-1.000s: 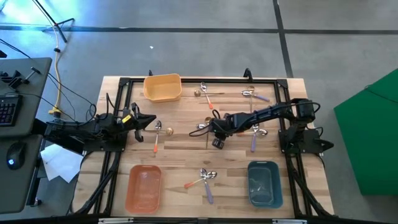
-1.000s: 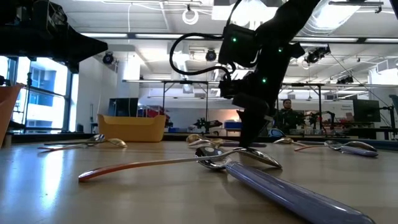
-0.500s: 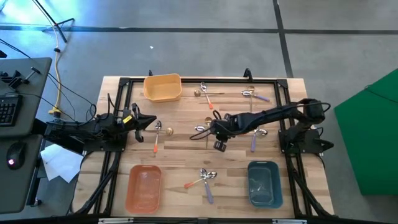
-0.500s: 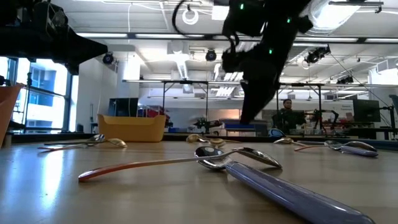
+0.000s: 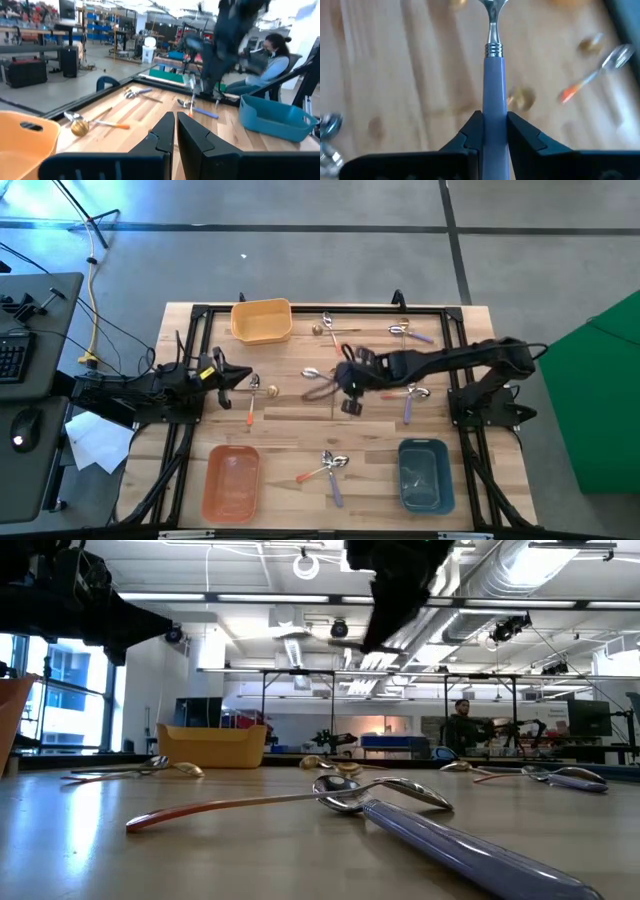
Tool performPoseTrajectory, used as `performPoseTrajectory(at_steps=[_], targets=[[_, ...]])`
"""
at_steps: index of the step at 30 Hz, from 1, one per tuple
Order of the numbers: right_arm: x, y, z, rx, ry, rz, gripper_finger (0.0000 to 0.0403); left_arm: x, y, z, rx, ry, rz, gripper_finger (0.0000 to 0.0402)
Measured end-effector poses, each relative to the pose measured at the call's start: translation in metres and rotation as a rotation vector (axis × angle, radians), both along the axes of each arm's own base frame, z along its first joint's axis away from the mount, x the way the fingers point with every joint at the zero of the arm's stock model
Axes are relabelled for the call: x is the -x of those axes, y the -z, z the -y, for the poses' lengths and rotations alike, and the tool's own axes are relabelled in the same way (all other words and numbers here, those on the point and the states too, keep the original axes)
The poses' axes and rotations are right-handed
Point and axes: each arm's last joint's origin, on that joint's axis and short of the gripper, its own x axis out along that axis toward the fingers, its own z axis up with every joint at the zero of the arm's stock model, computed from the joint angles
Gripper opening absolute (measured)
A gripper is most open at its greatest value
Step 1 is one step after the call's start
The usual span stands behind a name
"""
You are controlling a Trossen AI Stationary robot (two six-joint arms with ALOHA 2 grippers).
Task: Sort silverware by color (type)
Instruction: Put the purple spoon into the yellow bin
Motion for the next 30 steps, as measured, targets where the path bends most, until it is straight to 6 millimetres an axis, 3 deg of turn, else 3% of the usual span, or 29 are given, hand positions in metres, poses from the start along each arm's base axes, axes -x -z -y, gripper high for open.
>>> performPoseTrajectory(at_steps=[5, 15, 23, 30], targets=[[-0.024, -0.024, 0.038, 0.101, -0.019, 0.046, 0.0046, 0.000, 0.002, 0.000, 0.001, 0.001, -0.017, 0.0010], [-0.088, -0.033, 0.119, 0.226, -0.187, 0.050, 0.0046, 0.000, 0.000, 0.000, -0.016, -0.003, -0.009, 0.0010], [-0.131, -0.001, 0.198, 0.259, -0.272, 0.044, 0.0046, 0.000, -0.003, 0.000, -0.069, -0.012, 0.007, 0.0010], [-0.149, 0.046, 0.238, 0.271, -0.363, 0.108, 0.0046, 0.000, -0.003, 0.000, -0.074, -0.014, 0.007, 0.0010]])
